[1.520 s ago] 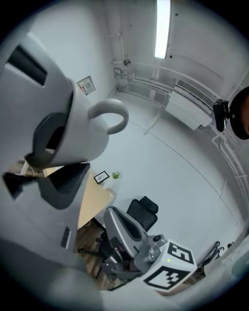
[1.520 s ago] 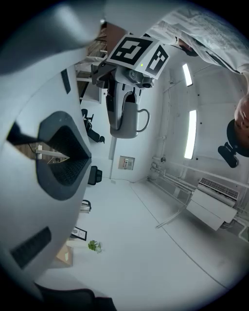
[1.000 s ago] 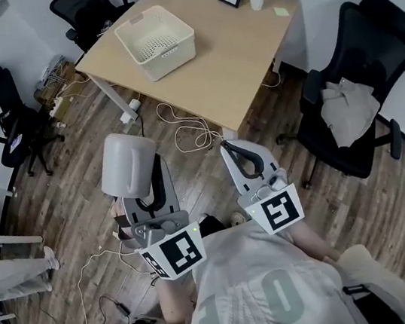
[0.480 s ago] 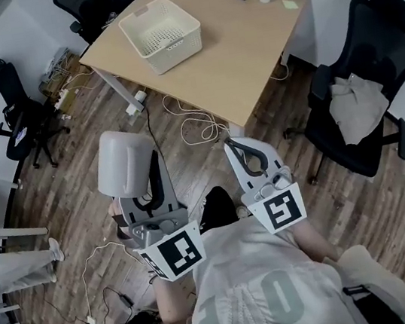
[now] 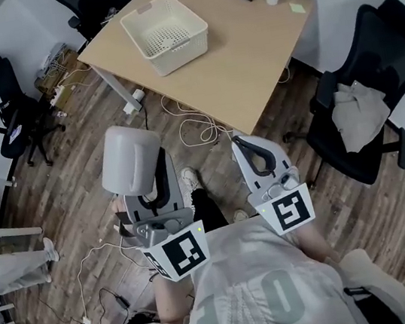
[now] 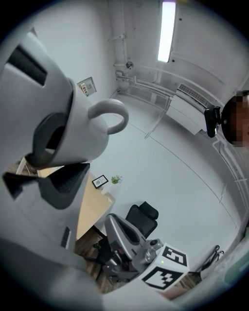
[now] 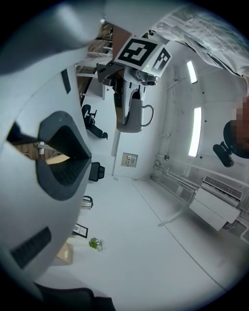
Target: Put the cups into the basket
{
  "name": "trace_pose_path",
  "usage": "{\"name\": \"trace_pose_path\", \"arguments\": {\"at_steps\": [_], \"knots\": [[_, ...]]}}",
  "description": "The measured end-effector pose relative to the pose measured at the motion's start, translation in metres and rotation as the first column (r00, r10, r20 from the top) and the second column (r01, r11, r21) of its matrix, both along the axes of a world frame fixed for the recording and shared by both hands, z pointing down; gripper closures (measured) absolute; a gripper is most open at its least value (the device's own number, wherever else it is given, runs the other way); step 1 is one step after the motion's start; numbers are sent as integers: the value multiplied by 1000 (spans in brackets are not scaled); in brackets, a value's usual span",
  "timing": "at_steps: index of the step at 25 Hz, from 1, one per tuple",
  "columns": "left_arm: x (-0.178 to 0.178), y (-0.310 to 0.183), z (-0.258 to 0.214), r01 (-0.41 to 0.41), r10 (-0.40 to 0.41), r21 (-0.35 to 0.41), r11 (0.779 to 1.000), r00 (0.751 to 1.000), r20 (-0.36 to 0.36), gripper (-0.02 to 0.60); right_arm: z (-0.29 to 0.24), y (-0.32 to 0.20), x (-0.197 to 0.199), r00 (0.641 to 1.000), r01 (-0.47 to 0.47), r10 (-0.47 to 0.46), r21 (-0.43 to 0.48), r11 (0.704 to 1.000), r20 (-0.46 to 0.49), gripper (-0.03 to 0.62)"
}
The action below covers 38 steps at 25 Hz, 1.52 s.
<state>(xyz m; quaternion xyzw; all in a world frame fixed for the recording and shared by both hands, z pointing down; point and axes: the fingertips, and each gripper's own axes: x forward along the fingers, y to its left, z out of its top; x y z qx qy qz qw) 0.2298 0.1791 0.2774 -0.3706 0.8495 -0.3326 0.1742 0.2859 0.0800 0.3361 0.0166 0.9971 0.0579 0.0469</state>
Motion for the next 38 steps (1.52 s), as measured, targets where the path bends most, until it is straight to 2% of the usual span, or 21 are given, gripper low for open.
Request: {"name": "trace_pose_path", "arguments": {"at_steps": [6, 10, 16, 19, 24, 26, 32, 38], "knots": [[-54, -9, 4, -21, 21, 18, 1000, 1000, -6, 518, 4, 2, -47, 1000, 14, -14, -2, 1000, -10, 595], [-107, -17, 10, -29, 29, 23, 999, 1000, -10, 518, 8, 0, -92, 999, 14, -14, 4, 1000, -33, 595], [-194, -21, 11, -45, 45, 16, 999, 999, -28, 518, 1, -3, -180, 999, 5, -4, 19, 1000, -44, 595], [-237, -22, 5, -62, 63, 17, 998, 997, -37, 518, -14, -4, -227, 999, 2, -3, -3, 1000, -32, 595], [-293, -14, -14, -93, 96, 62, 994, 995, -36, 518, -36, 1, -297, 1000, 23, -23, 29, 999, 4, 595], [-314, -9, -16, -98, 100, 63, 993, 995, -28, 518, -36, 7, -320, 999, 38, -38, 16, 999, 2, 595], [-368, -9, -11, -124, 125, 25, 992, 992, -16, 517, -24, 8, -357, 1000, 0, -1, -12, 1000, -29, 595], [-385, -29, -7, -181, 183, 43, 983, 982, -46, 517, -17, -10, -361, 995, -53, 52, -15, 998, -82, 595]]}}
